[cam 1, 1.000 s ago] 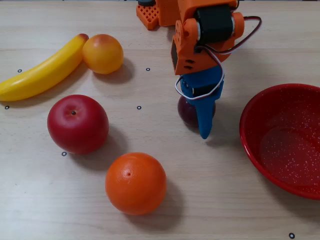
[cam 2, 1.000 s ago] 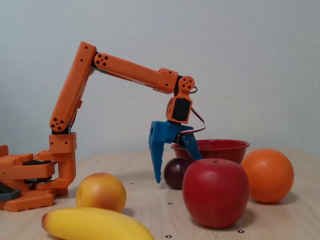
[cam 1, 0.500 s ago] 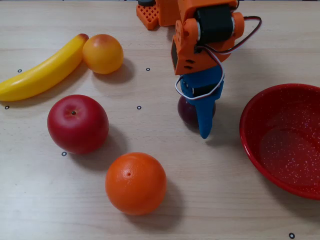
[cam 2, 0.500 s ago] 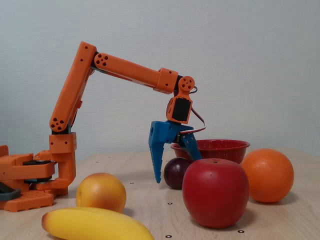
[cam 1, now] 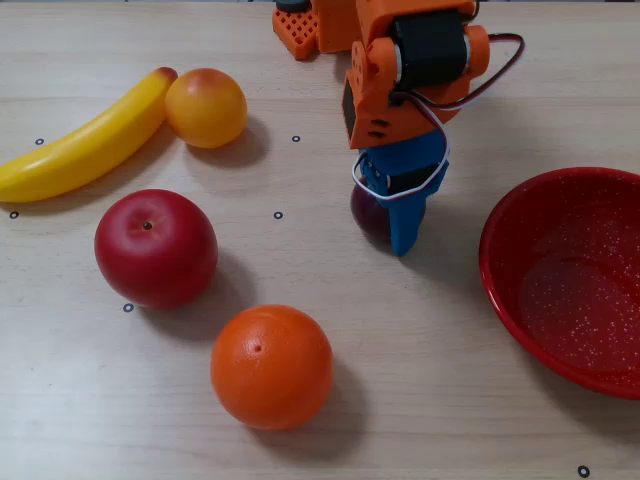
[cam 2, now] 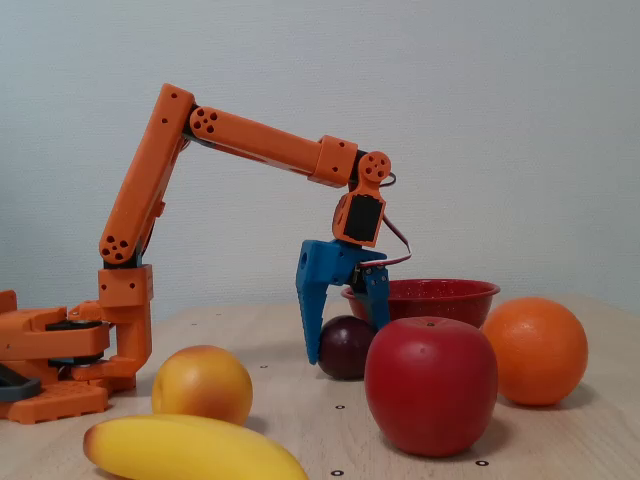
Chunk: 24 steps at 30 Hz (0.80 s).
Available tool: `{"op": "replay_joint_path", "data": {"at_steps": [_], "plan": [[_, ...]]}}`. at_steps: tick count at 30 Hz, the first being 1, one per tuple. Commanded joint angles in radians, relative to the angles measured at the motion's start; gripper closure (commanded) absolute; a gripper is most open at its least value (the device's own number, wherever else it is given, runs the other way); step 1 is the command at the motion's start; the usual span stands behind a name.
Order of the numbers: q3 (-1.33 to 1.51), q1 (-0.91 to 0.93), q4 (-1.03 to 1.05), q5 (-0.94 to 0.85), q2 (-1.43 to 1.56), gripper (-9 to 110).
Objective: Put plum in the red bowl.
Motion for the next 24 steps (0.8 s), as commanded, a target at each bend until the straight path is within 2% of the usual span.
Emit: {"op": "replay_joint_path", "data": {"at_steps": [1, 8, 17, 24], "plan": [[-0.117, -0.009, 0.057, 0.0, 0.083, 102], [-0.19, -0.012, 0.158, 0.017, 0.172, 102], [-0.443, -0.041, 0.302, 0.011, 0.258, 102], [-0.594, -0.1, 0.302, -0.008, 0.282, 102]]}}
